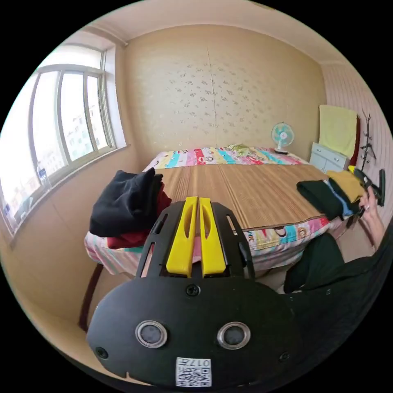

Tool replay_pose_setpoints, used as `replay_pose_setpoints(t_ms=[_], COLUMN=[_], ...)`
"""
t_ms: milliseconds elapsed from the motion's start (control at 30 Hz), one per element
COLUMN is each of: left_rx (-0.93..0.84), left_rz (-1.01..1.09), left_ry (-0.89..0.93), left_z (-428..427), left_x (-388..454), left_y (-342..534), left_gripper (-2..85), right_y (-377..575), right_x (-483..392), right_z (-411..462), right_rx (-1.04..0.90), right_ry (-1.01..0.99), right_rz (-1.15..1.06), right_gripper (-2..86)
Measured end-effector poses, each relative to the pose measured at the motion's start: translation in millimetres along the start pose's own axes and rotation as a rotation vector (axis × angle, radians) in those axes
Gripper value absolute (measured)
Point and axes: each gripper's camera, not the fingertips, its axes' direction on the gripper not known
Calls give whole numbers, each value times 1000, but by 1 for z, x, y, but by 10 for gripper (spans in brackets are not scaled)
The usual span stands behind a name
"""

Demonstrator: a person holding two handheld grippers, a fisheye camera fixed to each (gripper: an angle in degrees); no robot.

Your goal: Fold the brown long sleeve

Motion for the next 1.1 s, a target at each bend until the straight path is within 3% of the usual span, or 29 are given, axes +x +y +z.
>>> replay_pose_setpoints(t_ms=[133, 200, 300, 367, 533, 600, 700, 800, 933, 1100], left_rx=[189, 227, 145, 141, 145, 117, 73, -149, -461, -181], left_rz=[-352, -456, -577, -578, -563, -554, -542, -535, -382, -300], left_ry=[484, 578, 660, 658, 383, 401, 566, 722, 560, 784], left_z=[-14, -12, -36, -72, -153, -144, -103, -48, 6, 43], left_x=[-52, -78, -134, -154, -150, -145, -144, -152, -144, -138], left_y=[5, 7, -21, -38, -63, -71, -88, -121, -181, -217], left_gripper=[-8, -9, -9, -9, -10, -10, -10, -10, -10, -8], right_y=[-4, -7, -17, -24, -58, -65, -68, -79, -108, -130], right_x=[21, 38, 70, 87, 118, 124, 132, 138, 125, 143], right_z=[-43, -46, -41, -32, 8, 20, 45, 81, 102, 99], right_rx=[116, 127, 117, 109, 107, 135, 183, 136, 110, 17], right_ry=[77, 103, 110, 153, 257, 291, 304, 285, 360, 522], right_rz=[14, 76, 200, 242, 269, 292, 342, 377, 259, 275], right_gripper=[4, 5, 5, 5, 4, 4, 4, 3, 2, 4])
